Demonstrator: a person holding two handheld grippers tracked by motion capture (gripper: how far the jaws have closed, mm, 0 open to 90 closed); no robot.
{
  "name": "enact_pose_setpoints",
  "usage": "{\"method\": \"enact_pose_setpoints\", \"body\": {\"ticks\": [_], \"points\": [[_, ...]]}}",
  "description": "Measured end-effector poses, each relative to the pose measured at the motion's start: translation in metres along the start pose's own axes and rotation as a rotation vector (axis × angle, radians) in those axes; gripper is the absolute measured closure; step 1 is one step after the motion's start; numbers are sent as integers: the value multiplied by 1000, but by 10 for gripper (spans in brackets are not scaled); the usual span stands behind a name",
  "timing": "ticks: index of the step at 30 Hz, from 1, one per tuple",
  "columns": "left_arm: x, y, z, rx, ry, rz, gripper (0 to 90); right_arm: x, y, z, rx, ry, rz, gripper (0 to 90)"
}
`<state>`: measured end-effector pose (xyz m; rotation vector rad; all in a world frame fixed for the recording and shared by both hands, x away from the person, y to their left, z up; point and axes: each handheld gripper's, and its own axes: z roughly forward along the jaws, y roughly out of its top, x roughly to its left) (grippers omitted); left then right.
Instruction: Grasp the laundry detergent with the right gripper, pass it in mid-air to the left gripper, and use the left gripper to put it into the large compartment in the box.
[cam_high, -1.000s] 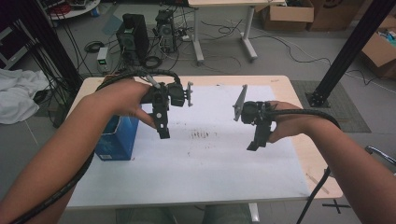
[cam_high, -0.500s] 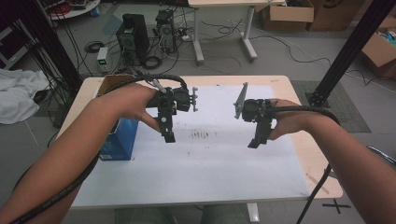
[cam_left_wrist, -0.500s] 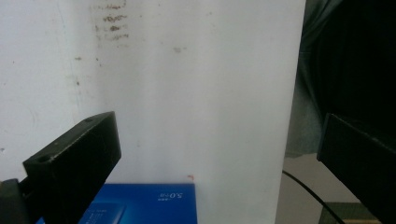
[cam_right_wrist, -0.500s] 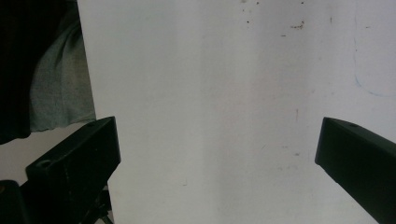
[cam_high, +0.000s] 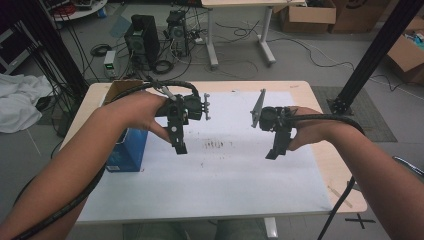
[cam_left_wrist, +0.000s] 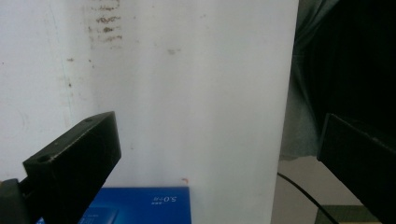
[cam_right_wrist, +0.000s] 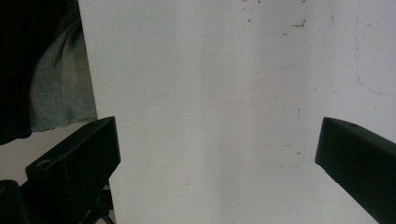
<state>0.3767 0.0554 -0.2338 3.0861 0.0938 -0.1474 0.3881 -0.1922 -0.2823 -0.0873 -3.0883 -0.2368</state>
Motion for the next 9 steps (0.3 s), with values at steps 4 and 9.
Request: {"method": "enact_pose_setpoints", "body": {"ticks": [4,9], "points": [[-1,0,0,-3,6,3,1,0,0,1,0,0,1,0],[-2,-1,1,-2,11,3,1,1,2,1,1,-3,1,0]]}}
